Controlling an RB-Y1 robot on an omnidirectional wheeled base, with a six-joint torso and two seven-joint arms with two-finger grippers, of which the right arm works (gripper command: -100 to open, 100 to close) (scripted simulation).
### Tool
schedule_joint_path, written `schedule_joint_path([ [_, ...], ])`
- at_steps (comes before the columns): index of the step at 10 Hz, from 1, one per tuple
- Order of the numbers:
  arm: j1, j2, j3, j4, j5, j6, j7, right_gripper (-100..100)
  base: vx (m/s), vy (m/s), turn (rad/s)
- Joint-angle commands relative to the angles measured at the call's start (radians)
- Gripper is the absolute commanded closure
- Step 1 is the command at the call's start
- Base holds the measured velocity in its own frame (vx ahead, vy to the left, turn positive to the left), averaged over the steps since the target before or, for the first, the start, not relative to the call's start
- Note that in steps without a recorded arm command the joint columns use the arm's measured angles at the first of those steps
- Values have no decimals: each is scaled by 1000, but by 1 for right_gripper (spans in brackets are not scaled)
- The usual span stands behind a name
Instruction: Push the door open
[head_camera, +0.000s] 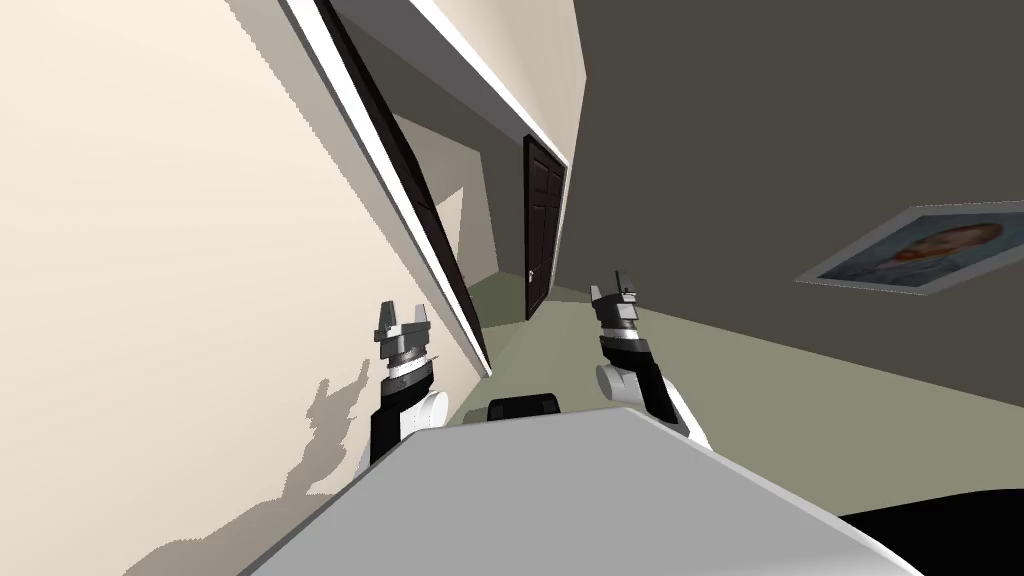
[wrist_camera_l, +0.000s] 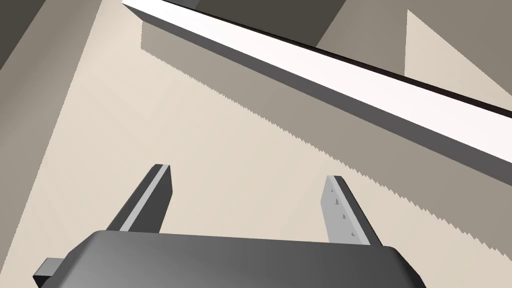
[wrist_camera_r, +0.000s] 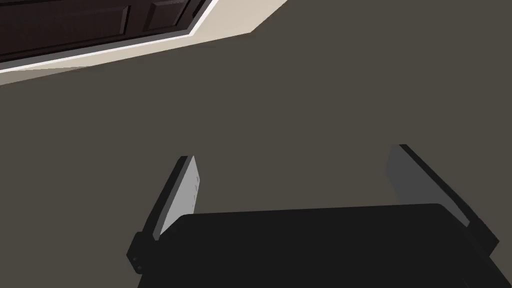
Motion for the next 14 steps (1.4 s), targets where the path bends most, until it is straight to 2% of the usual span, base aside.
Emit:
schedule_joint_path([
  [1,-13,-13,5,34,6,-10,-5,-100,109,-8,29],
  [5,-45,-36,16,115,21,-34,-18,-100,122,-75,52],
  [7,-68,-51,24,175,32,-52,-27,-100,139,-77,48],
  [14,-121,-76,43,309,56,-91,-47,-100,91,-60,40],
])
